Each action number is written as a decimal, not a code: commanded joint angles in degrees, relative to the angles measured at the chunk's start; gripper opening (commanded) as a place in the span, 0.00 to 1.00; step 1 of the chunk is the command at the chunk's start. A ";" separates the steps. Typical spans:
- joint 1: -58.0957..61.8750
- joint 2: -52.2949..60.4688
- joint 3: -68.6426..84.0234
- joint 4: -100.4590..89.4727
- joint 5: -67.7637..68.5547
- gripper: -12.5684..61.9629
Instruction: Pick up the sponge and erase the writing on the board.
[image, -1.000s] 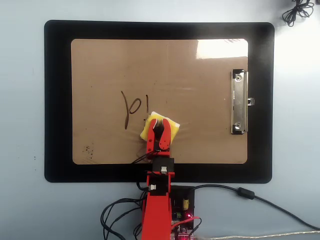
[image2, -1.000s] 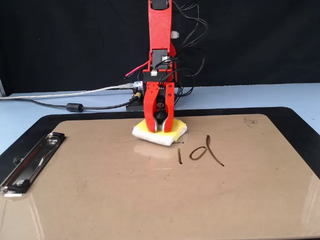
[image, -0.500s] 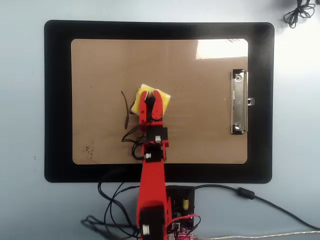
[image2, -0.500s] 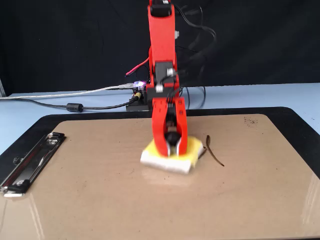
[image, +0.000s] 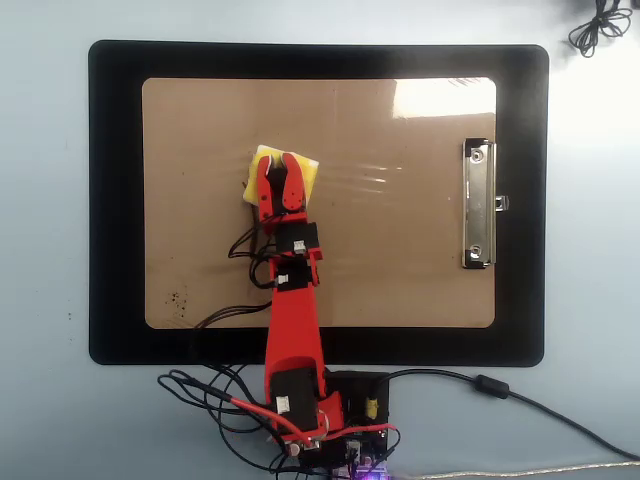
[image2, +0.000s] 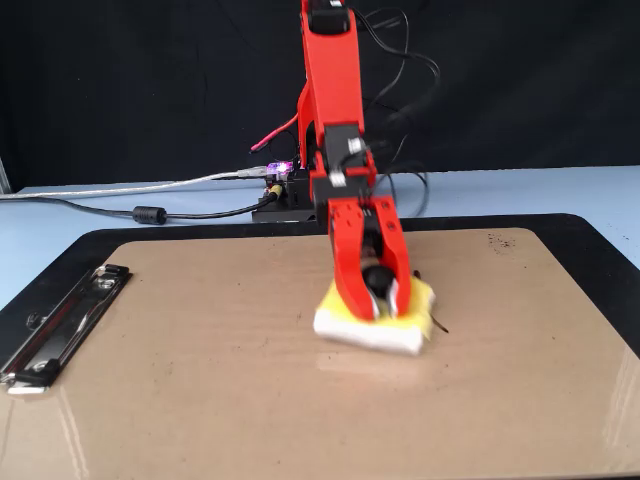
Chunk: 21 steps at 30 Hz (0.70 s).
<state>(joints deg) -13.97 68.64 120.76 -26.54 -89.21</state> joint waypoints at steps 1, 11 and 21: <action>-0.97 1.93 2.72 0.26 -1.14 0.06; -6.50 35.33 36.04 0.44 -1.49 0.06; -9.40 0.35 0.18 0.44 -4.57 0.06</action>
<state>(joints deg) -22.68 66.80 118.39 -26.37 -91.93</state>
